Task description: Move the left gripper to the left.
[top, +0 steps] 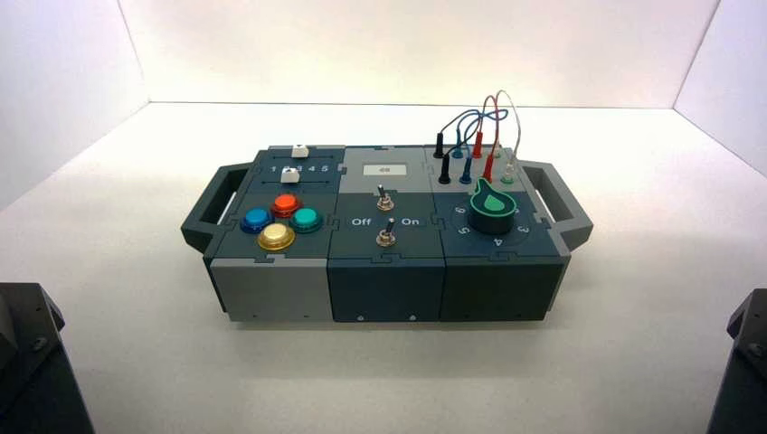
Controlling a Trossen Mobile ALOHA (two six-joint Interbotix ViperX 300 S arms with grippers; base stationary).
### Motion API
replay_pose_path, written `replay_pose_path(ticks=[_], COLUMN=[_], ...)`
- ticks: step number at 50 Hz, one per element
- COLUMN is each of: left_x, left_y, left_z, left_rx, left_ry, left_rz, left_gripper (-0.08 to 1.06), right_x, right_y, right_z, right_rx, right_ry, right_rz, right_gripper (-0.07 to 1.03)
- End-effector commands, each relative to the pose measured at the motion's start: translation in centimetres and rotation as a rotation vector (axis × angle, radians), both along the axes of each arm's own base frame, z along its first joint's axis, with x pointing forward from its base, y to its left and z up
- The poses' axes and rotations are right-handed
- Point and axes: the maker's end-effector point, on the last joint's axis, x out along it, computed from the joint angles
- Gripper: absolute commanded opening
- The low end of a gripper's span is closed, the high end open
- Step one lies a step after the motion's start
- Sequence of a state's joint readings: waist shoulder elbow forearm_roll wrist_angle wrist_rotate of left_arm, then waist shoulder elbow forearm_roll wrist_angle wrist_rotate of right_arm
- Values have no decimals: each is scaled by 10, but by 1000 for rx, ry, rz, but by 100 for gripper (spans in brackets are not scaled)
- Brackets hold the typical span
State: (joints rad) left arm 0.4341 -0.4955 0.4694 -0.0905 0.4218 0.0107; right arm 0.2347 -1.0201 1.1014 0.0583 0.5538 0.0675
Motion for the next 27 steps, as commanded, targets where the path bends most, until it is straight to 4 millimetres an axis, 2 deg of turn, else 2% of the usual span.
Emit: replay_pose_path(ticks=[1, 27], left_x=[4, 0], left_y=[15, 9], left_z=[20, 28], left_rx=[25, 26], left_ry=[-38, -54], left_rz=[30, 20], left_gripper=[-3, -3], right_x=[5, 4], right_y=[3, 12], right_z=[3, 1], right_rx=[2, -1], right_ry=[-1, 12], right_rz=[8, 46], right_gripper=[-2, -2])
